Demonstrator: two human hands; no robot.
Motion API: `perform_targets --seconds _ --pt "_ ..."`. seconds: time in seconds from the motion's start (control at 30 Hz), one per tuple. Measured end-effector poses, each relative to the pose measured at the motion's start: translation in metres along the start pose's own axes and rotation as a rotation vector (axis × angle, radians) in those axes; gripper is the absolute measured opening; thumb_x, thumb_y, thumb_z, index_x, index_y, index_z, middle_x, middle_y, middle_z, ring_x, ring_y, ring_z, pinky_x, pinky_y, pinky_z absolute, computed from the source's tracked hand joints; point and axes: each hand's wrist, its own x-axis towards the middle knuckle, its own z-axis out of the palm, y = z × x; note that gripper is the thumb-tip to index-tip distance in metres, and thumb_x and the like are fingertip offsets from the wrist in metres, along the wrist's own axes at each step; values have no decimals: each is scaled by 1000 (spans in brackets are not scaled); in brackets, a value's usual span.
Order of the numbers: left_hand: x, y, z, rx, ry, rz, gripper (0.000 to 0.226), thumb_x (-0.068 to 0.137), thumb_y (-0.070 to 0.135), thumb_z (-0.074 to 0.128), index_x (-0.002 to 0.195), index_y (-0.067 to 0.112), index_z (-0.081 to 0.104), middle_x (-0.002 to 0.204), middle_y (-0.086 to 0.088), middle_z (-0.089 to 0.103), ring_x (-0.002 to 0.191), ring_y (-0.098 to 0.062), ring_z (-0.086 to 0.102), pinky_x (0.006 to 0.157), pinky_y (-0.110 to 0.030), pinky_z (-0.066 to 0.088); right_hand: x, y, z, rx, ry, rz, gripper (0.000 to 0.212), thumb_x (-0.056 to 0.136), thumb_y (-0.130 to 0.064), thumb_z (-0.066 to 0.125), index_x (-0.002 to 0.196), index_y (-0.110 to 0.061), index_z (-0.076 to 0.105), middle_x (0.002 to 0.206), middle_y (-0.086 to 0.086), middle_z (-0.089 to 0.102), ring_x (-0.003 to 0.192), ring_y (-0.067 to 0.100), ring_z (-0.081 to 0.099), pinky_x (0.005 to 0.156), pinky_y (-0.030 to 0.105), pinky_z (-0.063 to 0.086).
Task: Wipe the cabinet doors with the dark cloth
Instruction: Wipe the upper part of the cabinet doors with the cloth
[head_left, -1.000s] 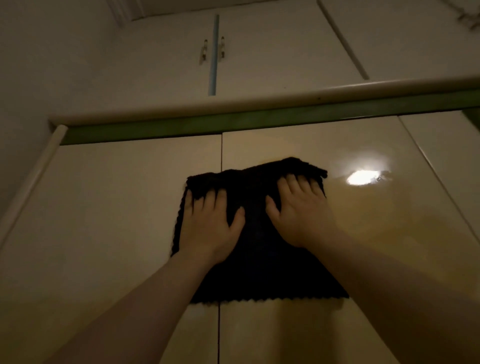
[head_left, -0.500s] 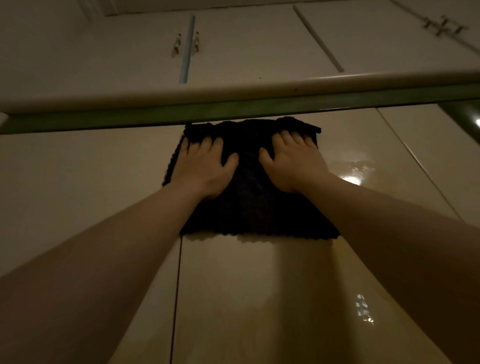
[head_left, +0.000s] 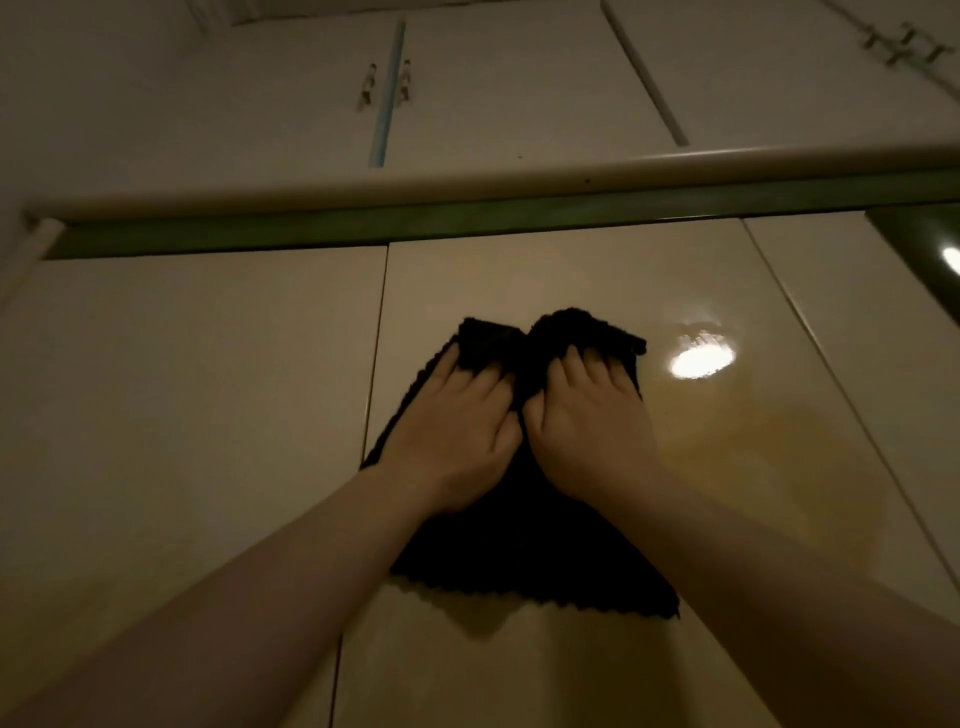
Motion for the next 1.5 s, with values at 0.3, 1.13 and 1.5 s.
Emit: perform_targets --seconds 0.3,1.13,1.5 --pt "-22 19 -1 -40 -7 -11 62 97 38 10 155 17 12 161 1 22 148 -14 13 121 -42 5 -26 3 0 1 23 1 48 90 -30 27 116 -5 59 115 13 63 113 32 55 105 46 38" --pt "43 54 -4 -94 62 -402 61 99 49 19 144 12 36 146 -10 42 136 -27 35 121 -43 -3 6 82 -11 -20 -34 116 54 95 -48 22 132 -16 44 143 5 43 135 26 33 113 45 22" --pt "-16 123 -1 -122 28 -330 62 95 45 15 141 15 44 134 -4 55 127 -23 46 121 -47 8 -78 81 -18 -17 -68 138 50 94 -40 22 124 -14 52 126 5 57 121 26 48 107 41 32"
